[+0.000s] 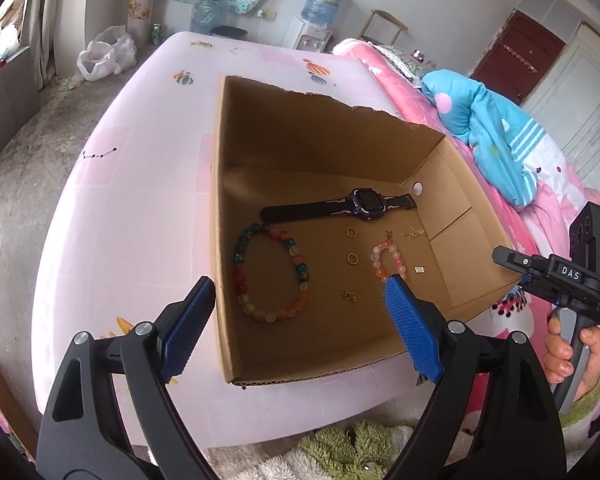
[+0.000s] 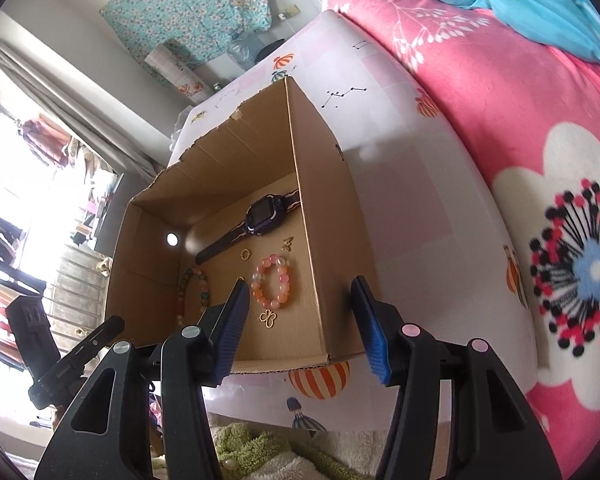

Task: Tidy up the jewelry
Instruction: 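Withdraw both open tools from the box back over the table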

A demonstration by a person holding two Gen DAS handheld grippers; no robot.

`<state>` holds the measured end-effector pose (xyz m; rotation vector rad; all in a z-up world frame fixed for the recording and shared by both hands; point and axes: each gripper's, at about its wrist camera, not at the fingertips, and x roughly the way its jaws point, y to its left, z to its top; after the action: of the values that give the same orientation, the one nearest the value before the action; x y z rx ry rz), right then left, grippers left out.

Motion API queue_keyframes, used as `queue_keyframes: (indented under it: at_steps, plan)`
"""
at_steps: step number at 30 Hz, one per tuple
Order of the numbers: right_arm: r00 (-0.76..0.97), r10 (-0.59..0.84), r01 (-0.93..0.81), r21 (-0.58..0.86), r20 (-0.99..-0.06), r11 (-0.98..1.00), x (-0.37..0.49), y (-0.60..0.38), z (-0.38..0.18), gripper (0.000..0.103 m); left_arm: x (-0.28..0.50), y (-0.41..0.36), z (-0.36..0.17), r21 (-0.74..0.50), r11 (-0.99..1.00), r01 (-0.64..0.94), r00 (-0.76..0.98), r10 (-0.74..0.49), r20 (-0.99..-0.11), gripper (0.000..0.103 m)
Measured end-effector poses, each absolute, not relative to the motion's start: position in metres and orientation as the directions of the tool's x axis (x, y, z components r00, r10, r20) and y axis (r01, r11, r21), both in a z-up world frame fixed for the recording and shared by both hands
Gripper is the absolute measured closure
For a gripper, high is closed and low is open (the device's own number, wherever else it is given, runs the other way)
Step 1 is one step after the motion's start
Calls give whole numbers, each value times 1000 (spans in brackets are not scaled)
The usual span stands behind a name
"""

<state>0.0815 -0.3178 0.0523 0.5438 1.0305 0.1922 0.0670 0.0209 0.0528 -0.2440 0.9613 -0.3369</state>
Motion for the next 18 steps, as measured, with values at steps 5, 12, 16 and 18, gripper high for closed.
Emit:
queue_keyframes:
  at_steps: [5, 12, 16, 18]
  plan:
    - [542, 381, 105, 510, -749, 854, 77, -317, 51, 50, 62, 21, 51, -329, 924, 193, 547, -380, -746, 21]
    - [658, 180, 110, 329, -731, 938, 42, -301, 82, 33, 36, 16, 75, -179, 965, 192, 673, -262, -691, 18]
    - [724, 116, 68, 237, -680, 969, 21, -285, 105, 25, 20, 11, 93, -131, 974, 188, 739, -227, -634, 11]
    - [749, 114, 34, 209, -653, 977, 14, -275, 114, 18, 13, 6, 102, -117, 975, 188, 766, -220, -604, 9]
